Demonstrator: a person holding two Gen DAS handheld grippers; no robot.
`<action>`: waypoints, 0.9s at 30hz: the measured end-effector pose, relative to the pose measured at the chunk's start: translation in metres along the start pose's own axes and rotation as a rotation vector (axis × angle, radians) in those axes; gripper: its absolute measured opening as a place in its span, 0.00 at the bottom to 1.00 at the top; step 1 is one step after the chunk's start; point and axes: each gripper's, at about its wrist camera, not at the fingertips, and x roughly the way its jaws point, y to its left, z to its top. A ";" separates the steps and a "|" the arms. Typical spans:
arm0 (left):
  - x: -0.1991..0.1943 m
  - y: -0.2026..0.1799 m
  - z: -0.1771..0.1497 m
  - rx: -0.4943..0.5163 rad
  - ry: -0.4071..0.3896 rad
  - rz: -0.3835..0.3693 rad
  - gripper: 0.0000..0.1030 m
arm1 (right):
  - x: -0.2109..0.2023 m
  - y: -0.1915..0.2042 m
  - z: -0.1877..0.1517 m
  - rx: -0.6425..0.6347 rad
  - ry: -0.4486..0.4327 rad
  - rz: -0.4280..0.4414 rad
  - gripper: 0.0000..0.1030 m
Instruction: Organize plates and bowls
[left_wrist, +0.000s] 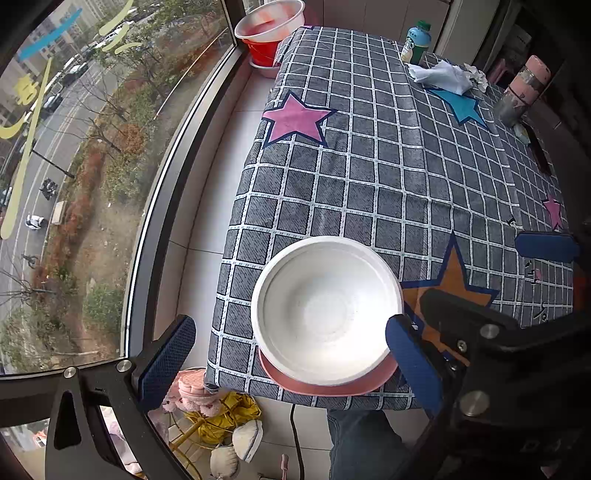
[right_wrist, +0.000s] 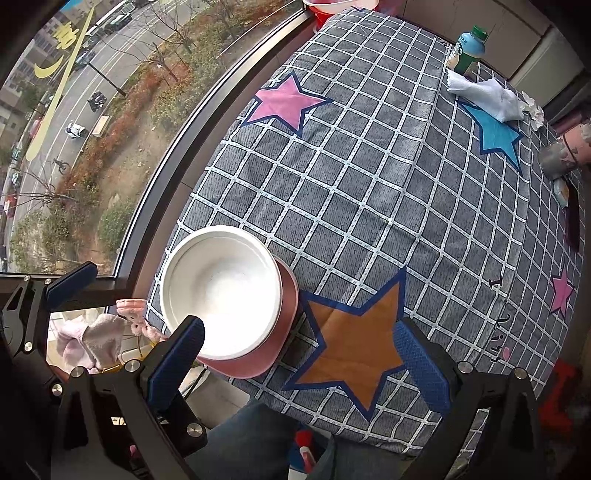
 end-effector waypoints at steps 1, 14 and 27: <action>0.000 -0.001 0.000 0.001 0.002 0.002 1.00 | 0.000 -0.001 0.000 0.002 0.000 0.001 1.00; 0.001 -0.011 0.003 0.020 0.021 0.032 1.00 | -0.001 -0.010 -0.002 0.016 0.004 0.031 1.00; 0.000 -0.025 0.008 0.047 0.028 0.053 1.00 | -0.004 -0.025 -0.005 0.036 0.001 0.051 1.00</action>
